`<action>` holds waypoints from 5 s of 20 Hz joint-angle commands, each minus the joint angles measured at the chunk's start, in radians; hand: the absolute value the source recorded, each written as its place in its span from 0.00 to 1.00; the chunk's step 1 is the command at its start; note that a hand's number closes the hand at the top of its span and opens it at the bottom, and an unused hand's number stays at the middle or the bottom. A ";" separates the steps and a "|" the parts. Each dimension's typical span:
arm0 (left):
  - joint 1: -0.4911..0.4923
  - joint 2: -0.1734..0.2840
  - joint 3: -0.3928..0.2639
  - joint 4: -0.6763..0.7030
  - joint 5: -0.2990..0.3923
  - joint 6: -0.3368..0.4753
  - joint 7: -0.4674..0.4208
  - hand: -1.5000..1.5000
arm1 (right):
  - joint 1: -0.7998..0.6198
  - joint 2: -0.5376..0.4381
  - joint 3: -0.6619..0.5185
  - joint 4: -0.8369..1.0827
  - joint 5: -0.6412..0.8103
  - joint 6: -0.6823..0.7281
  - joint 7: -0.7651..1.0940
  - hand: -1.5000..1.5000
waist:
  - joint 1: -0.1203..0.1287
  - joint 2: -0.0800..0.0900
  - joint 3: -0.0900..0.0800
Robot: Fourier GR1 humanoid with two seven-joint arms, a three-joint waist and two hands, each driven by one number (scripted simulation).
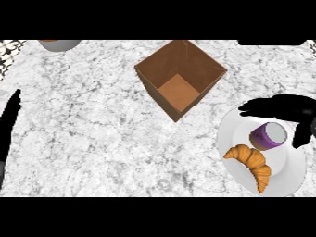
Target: Pick the can from the plate and place it in the cardboard box
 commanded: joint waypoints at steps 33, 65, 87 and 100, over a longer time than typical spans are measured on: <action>0.022 -0.065 0.108 -0.015 -0.095 -0.046 0.017 0.50 | 0.155 0.107 -0.278 -0.126 0.038 -0.202 0.246 1.00 | -0.033 -0.008 -0.001; 0.036 -0.070 0.150 -0.061 -0.105 -0.140 0.029 0.50 | -0.038 0.344 -0.506 -0.743 -0.120 -0.138 1.242 1.00 | 0.005 -0.002 -0.001; -0.032 -0.146 0.126 -0.048 -0.193 -0.107 0.039 0.50 | -0.501 0.650 -0.666 0.211 -0.039 -0.462 1.190 1.00 | 0.041 0.015 0.000; -0.033 -0.141 0.130 -0.053 -0.198 -0.139 0.038 0.50 | -0.534 0.675 -0.807 0.329 -0.159 -0.580 0.947 0.00 | 0.053 0.022 0.000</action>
